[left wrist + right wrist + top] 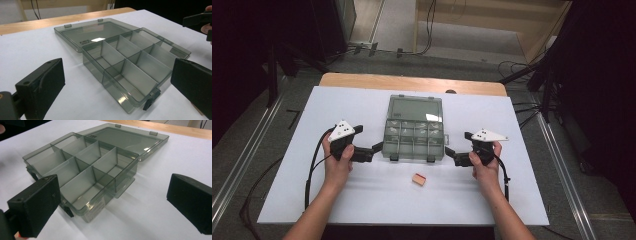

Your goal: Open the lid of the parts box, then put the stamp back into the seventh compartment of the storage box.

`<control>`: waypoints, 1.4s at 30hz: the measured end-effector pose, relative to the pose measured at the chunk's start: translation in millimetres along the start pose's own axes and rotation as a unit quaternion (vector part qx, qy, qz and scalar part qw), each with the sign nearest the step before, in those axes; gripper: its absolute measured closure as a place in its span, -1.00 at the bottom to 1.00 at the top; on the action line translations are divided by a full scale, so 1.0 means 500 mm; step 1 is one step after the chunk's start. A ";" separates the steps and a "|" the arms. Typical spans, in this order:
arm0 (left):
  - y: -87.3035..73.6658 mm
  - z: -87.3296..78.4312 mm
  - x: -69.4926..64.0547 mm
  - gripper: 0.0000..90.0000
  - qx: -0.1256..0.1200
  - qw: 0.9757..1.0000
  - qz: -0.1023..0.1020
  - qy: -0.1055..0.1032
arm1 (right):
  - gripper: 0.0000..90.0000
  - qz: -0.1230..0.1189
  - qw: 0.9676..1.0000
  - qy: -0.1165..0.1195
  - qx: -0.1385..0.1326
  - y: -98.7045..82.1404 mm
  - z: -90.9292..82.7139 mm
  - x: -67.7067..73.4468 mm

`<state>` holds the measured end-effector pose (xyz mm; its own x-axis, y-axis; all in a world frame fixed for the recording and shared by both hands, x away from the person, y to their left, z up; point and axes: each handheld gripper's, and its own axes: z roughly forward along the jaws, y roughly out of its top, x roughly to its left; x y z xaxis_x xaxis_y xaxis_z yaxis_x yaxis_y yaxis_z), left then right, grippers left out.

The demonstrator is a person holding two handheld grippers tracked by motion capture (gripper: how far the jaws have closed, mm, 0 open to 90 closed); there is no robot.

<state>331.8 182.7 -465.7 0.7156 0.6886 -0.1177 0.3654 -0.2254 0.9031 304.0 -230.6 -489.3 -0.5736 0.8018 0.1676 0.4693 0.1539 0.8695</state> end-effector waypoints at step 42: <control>-0.085 -0.183 0.033 -1.00 -0.037 0.998 -0.021 0.037 | -1.00 -0.021 0.999 0.021 0.015 -0.017 -0.042 0.038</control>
<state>273.5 266.5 -468.2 0.6539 0.7456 -0.1286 0.3471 -0.1446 0.9266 274.8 -229.0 -483.8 -0.6211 0.7689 0.1518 0.4634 0.2041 0.8623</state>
